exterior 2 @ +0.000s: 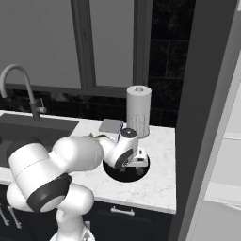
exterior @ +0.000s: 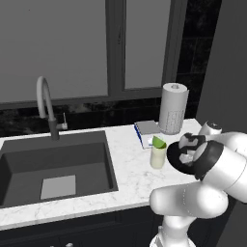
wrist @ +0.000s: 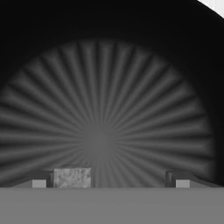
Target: Grab a lemon wedge from the fridge and one ice cube from the ice bowl, and put them in the glass of lemonade.
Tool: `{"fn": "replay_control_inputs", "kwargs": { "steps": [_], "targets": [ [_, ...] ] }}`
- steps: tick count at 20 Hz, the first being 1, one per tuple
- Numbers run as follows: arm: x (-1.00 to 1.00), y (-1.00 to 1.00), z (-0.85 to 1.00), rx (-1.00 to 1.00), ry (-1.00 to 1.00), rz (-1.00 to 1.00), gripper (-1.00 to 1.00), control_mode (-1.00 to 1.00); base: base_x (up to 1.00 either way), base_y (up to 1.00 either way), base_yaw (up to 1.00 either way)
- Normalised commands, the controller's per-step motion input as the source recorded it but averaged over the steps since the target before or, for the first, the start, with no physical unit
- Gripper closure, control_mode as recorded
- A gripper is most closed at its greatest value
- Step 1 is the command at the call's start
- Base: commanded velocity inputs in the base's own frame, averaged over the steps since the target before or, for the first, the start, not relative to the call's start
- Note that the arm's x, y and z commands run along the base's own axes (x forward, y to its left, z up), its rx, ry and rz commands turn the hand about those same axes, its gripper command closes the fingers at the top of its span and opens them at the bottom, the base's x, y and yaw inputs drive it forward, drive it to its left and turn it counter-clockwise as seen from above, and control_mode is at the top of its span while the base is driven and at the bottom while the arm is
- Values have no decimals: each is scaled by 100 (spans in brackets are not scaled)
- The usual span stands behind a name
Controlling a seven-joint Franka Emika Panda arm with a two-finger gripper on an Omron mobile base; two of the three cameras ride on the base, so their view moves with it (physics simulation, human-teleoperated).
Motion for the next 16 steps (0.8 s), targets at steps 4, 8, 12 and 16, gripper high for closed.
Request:
{"fn": "replay_control_inputs", "kwargs": {
  "steps": [4,8,12,16],
  "targets": [
    [-3,5,0,0,0,0,-100,-100,0,0,0],
    [0,21,0,0,0,0,-100,-100,0,0,0],
    [-1,4,0,0,1,0,-100,-100,0,0,0],
    [0,0,0,0,3,0,-100,-100,0,0,0]
  ]
}}
